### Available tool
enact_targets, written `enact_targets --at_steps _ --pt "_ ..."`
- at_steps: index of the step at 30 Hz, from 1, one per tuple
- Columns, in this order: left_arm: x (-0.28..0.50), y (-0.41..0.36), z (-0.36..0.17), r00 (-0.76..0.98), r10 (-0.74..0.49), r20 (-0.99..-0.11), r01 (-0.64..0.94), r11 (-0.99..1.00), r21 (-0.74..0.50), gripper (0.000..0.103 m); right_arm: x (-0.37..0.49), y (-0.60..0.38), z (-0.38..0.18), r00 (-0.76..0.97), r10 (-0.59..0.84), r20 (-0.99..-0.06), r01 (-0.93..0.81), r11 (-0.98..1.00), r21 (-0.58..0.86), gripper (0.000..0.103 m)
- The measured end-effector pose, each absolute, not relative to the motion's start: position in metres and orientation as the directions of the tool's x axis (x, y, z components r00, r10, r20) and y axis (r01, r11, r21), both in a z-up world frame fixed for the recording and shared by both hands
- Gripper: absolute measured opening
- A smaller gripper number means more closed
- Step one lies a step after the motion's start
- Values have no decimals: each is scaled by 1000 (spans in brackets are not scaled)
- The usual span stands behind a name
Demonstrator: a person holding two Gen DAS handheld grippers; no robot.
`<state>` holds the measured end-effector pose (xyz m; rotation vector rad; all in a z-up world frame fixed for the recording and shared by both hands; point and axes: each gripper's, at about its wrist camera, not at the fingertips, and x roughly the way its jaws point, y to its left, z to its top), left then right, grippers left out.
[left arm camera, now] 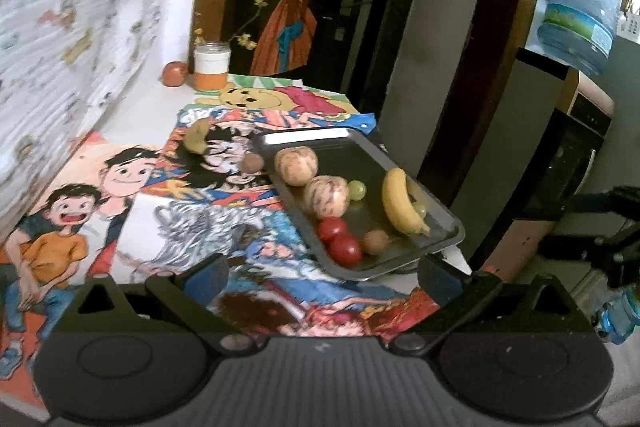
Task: Organize fruits
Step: 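Withdraw both tools from the tray, then grasp a small banana with the left tool while the right approaches a brown round fruit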
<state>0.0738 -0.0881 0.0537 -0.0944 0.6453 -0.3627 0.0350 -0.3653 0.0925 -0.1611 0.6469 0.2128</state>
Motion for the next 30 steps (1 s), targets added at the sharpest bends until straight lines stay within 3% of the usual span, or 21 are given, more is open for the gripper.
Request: enact_targets --at_steps 6,17,21,25,30 --pt "63 -64 54 744 -335 -577 273 942 -195 103 20 -364 104 768 152 -623 -258 963 -83 102" --pt "78 -21 72 726 -299 -619 216 954 -207 103 42 -313 129 669 334 -664 -401 914 56 102" --pt "95 -10 79 741 -265 -617 201 964 -173 103 62 -292 140 677 350 -647 -473 881 -19 102" --pt "129 5 78 730 -283 -622 186 958 -217 103 77 -276 151 728 368 -579 -552 816 -175 102" --pt "177 15 82 748 -258 -611 145 963 -229 103 114 -262 170 720 412 -559 -607 763 -220 102"
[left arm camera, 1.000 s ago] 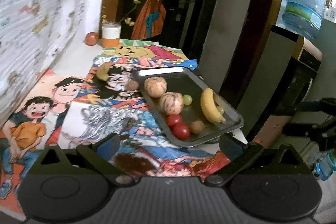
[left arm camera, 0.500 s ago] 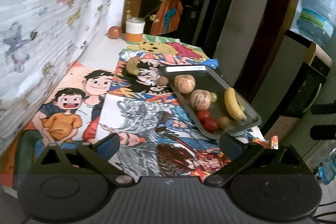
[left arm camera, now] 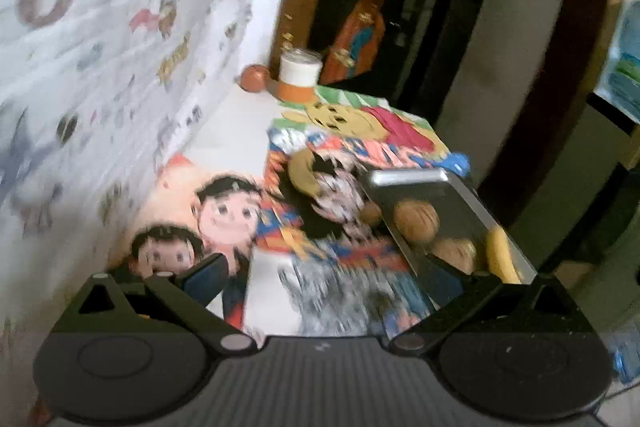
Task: Organize fruits
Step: 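Grasp a small banana with the left tool while the right approaches a brown round fruit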
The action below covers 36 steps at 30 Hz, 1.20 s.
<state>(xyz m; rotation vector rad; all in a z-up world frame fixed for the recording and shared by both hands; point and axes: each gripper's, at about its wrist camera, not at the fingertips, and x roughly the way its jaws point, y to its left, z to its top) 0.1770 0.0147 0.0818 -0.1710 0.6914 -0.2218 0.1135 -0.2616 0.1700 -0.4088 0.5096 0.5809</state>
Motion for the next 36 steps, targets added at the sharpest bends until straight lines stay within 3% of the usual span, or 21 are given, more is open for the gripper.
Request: enact_targets --at_steps 8,13,22,30,36 --pt "257 18 68 761 -247 -600 89 956 -280 103 167 -231 152 754 438 -490 -653 577 -490 102" --pt "296 8 49 767 -214 -605 70 965 -253 103 203 -224 116 708 459 -537 -701 554 -449 102" --pt "356 -12 5 758 -168 -630 44 977 -209 103 253 -206 49 687 403 -605 -722 470 -508 102" --pt "380 -14 -11 797 -125 -591 4 980 -201 103 292 -198 20 673 382 -634 -729 487 -481 102" --pt "386 -8 -21 804 -117 -583 -7 978 -207 103 311 -186 3 659 362 -659 -740 469 -482 94"
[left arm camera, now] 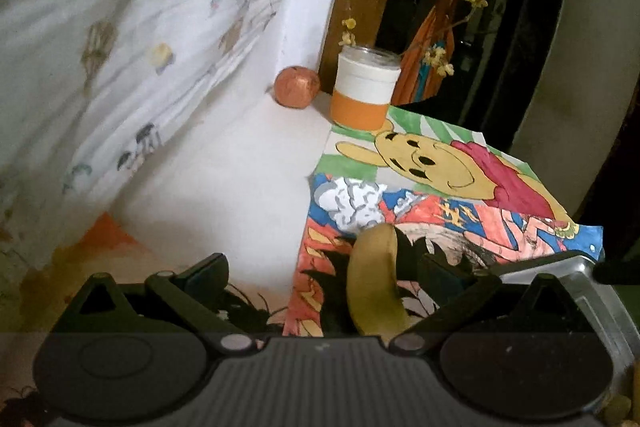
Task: Organize fruits
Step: 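Grasp a small banana with the left tool while the right approaches a brown round fruit, then lift the small banana with the left tool while the right grasps the brown fruit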
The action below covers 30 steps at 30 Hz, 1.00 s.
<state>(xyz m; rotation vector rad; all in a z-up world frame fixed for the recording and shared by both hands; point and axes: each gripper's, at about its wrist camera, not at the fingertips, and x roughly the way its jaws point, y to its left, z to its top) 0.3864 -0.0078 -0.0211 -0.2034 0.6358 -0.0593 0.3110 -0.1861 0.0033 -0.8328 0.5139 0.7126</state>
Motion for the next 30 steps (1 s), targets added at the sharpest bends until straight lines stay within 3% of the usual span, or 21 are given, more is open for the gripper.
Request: enact_targets --at_steps 12,20,30 --pt "379 -21 -18 828 -156 -539 84 984 -155 99 321 -179 -15 645 334 -688 -752 441 -491 83" --pt "385 -19 -26 791 -199 -579 104 975 -194 79 328 -167 -16 628 295 -720 -764 411 -497 56" --pt "385 -21 -29 778 -211 -592 115 974 -196 68 340 -162 -13 567 275 -776 -794 432 -427 45"
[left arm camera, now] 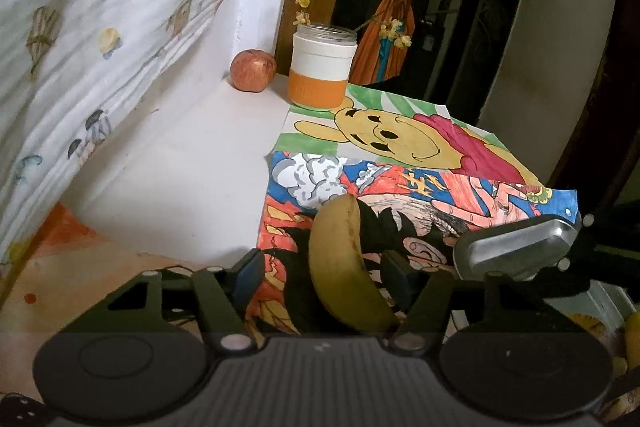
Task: Organize fruits
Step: 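Lift the small banana with the left tool while the right grasps the brown fruit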
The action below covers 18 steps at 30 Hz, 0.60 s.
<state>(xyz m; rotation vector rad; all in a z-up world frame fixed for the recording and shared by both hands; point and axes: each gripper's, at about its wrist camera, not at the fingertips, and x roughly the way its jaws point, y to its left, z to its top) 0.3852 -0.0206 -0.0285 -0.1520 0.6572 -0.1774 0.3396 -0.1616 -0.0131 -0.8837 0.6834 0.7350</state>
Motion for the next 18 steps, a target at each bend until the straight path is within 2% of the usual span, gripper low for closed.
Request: enact_targets --at_steps 4,9,11,13,18 --pt "386 -24 -28 777 -195 -599 115 979 -168 65 348 -164 -11 531 280 -800 -803 469 -369 43" --pt "385 -24 -28 777 -187 -602 114 981 -156 63 355 -167 -10 488 293 -822 -814 493 -307 36" --pt "385 -25 -28 775 -195 -602 124 980 -158 52 354 -166 -11 478 296 -827 -820 487 -300 30" --pt "385 -26 -28 772 -201 -603 136 979 -152 45 353 -165 -11 475 295 -829 -823 481 -300 29" --pt "386 -27 -28 769 -209 -604 145 977 -154 44 358 -167 -9 456 303 -837 -823 500 -268 29"
